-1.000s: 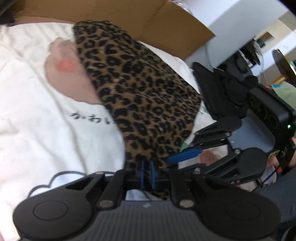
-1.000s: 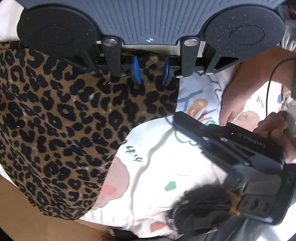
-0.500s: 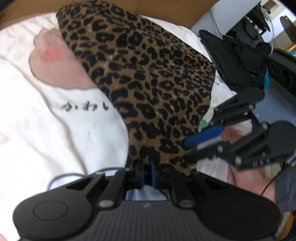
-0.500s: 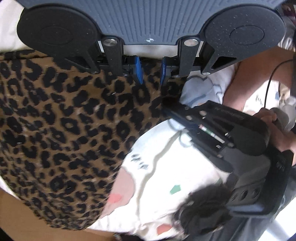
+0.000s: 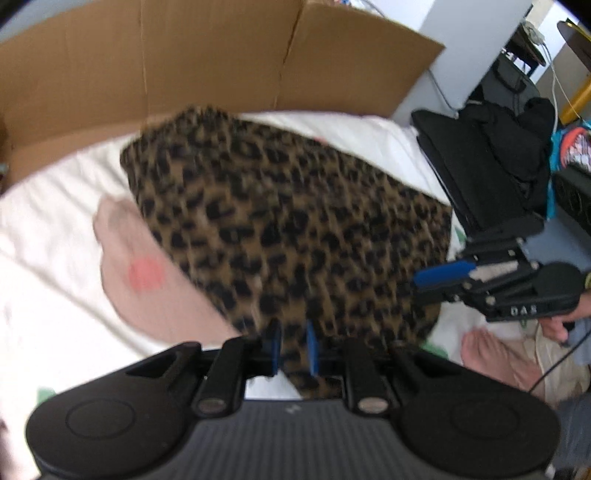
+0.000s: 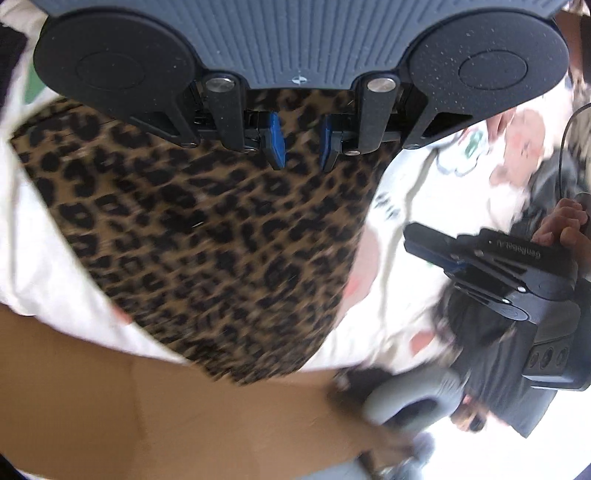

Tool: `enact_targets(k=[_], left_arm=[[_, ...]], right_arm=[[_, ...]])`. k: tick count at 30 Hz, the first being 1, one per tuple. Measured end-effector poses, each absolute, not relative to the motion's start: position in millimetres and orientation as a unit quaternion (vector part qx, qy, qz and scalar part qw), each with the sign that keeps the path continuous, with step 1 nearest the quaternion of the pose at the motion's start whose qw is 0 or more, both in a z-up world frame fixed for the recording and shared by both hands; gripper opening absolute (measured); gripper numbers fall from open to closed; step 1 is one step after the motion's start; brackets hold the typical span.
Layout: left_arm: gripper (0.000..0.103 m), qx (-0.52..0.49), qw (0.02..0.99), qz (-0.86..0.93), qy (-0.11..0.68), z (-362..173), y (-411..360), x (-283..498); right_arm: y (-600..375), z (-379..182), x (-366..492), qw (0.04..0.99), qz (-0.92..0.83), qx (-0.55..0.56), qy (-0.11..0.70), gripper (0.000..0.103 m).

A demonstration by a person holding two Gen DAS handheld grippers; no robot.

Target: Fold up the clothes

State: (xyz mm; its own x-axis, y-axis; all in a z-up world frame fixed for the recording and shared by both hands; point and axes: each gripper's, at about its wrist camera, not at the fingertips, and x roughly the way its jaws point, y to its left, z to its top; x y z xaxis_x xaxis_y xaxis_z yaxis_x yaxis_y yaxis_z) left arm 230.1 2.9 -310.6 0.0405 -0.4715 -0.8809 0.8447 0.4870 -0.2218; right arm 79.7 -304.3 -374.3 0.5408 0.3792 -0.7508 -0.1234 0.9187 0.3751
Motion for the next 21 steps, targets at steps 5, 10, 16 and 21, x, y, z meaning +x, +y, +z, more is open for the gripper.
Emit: enact_targets(k=[5,10,16,21], left_arm=[[0.019,0.202,0.698,-0.475,0.497,-279.5,-31.9,260.1],[0.021,0.207,0.707,-0.464,0.492,-258.0,-70.1,292.3],[0.025,0.135,0.716,-0.404,0.553,-257.2,-107.7,331.0],[0.026,0.120,0.720,-0.357,0.582,-264.0,-136.3,351.7]], right_arm=[[-330.9,-366.4,79.1,0.881,0.113,0.159,0.430,0.028],[-354.3,-361.9,81.0,0.887,0.071,0.179,0.420,0.028],[-373.7,-333.6,91.2,0.889,0.036,0.187,0.416,0.028],[-387.8,-312.0,101.6,0.890,0.031,0.179,0.418,0.028]])
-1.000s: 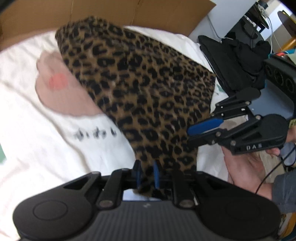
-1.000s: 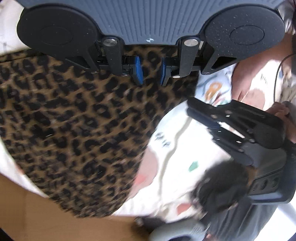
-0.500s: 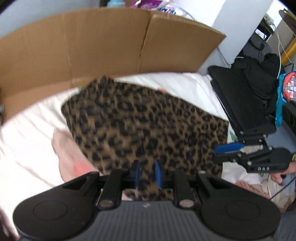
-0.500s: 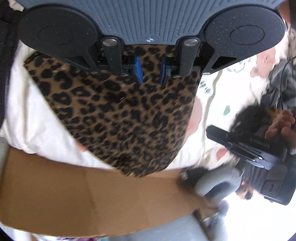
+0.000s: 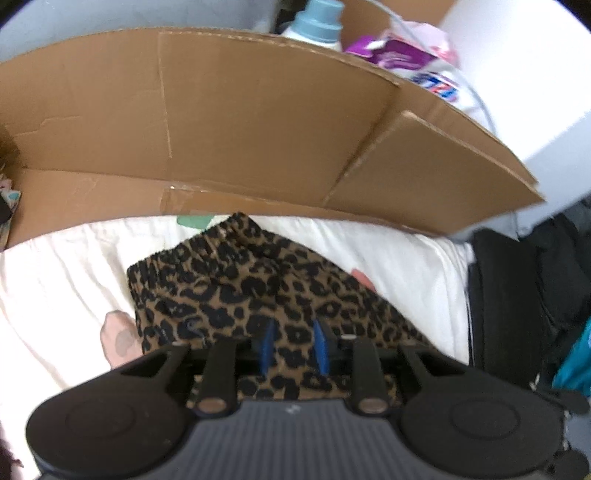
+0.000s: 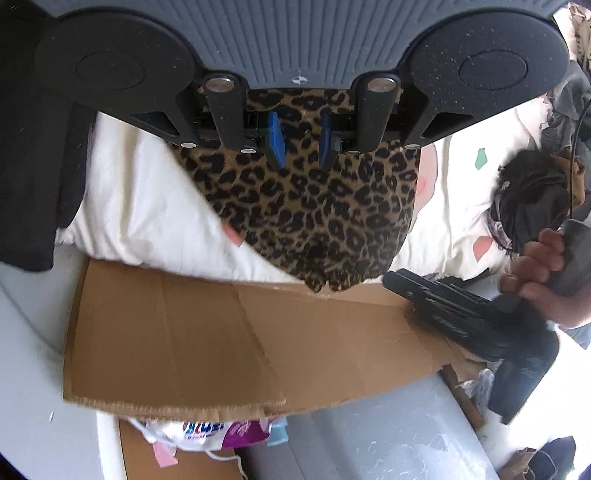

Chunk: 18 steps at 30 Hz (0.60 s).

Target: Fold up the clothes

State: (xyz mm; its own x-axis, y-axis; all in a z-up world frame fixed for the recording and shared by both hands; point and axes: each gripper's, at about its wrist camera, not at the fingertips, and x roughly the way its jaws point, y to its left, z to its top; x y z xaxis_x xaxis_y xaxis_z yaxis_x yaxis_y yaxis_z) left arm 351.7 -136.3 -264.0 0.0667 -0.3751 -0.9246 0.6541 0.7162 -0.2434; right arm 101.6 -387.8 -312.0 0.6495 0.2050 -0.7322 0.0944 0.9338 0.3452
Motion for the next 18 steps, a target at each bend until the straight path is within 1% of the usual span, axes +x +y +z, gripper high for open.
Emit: enact_targets(k=[3,9,12,16,18], left_arm=[[0.027,0.131,0.726,-0.338,0.585,-263.8,-153.0,361.2],[0.034,0.156,0.723,-0.322,0.590,-268.2,-182.2,372.2],[0.034,0.149,0.711,-0.304,0.616,-280.3,-188.7,377.8],[0.034,0.162,0.708,-0.301,0.618,-294.9,-198.8,378.6],[0.034,0.155,0.709,-0.298,0.620,-303.5,-201.2,382.2]], right_arm=[[-398.7,-307.6,107.8,0.891,0.024,0.175,0.418,0.028],[-423.0,-317.7,121.4,0.893,0.006,0.173,0.414,0.029],[-433.1,-327.7,125.7,0.892,-0.005,0.181,0.414,0.029],[-441.8,-343.5,131.4,0.889,-0.012,0.181,0.419,0.029],[-444.7,-351.4,133.8,0.889,-0.010,0.180,0.421,0.033]])
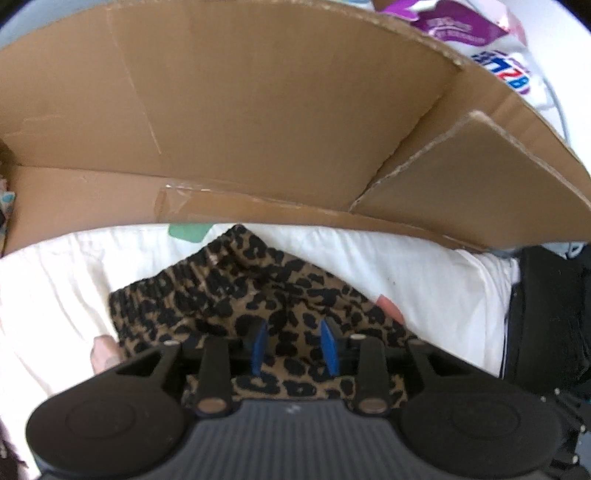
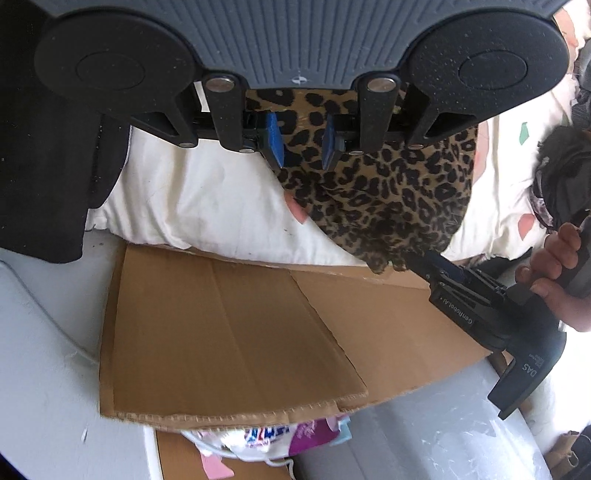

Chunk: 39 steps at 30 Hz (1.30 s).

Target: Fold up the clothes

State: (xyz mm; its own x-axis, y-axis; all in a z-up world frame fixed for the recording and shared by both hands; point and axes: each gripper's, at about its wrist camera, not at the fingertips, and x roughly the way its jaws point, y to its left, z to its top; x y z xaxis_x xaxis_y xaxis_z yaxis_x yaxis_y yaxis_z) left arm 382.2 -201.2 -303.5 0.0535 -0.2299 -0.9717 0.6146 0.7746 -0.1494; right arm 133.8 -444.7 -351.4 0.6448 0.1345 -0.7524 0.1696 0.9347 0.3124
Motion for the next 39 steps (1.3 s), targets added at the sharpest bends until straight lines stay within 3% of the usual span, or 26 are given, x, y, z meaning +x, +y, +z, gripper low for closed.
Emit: enact_targets(k=[12,14,30,34,39], left_arm=[[0.031,0.142,0.716,-0.296,0.616,-327.6,-214.8,402.8],[0.026,0.135,0.715,-0.298,0.618,-330.4,-219.8,402.2],[0.026,0.160,0.668,-0.302,0.661,-377.6,-244.4,368.7],[0.037,0.162,0.665,-0.292,0.668,-387.9,-242.6,369.4],[0.038,0.162,0.662,-0.281,0.676,-394.6,-239.1,370.4]], right_arm=[[-438.3,-397.1,124.2,0.910,0.005,0.125,0.394,0.033],[-442.0,-400.5,123.9,0.910,-0.006,0.131,0.392,0.033],[-437.9,-417.1,134.8,0.905,0.016,0.137,0.402,0.033],[-437.9,-424.1,137.9,0.897,0.026,0.133,0.420,0.033],[-436.8,-425.9,141.1,0.891,0.041,0.121,0.436,0.033]])
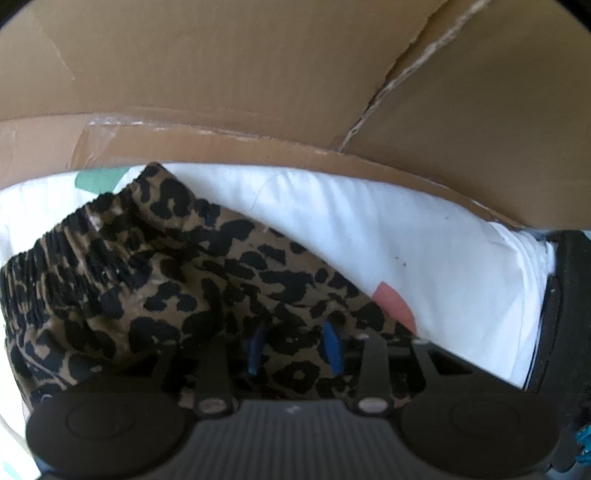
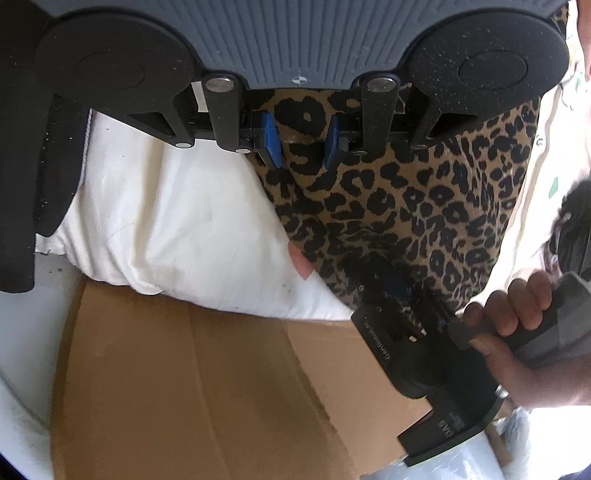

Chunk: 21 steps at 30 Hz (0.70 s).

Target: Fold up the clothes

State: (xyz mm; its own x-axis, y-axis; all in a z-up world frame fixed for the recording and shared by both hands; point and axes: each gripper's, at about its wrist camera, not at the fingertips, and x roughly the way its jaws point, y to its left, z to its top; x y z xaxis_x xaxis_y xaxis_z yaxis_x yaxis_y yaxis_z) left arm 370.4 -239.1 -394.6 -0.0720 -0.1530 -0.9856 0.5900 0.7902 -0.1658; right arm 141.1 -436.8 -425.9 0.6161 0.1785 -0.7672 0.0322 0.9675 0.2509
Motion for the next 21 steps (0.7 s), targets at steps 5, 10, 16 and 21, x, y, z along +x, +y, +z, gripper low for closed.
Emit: enact_targets(k=[5,10,16,21], left_arm=[[0.038,0.138,0.660,-0.262,0.691,-397.6,-230.5,374.9],[0.032,0.141,0.662,-0.254,0.691,-397.9,-229.0,374.6],[0.002,0.117,0.666,-0.238,0.697,-394.0,-216.0,382.5],[0.001,0.101,0.680,-0.255,0.679,-373.8,-204.7,383.6]], right_arm=[[-438.4,-430.7,145.5,0.883,0.046,0.115,0.453,0.033],[-443.0,-433.9,145.9,0.879,0.052,0.118,0.459,0.033],[-443.6,-430.1,141.9,0.881,0.063,0.114,0.454,0.008],[-449.9,-420.9,133.0,0.884,0.057,0.146,0.440,0.000]])
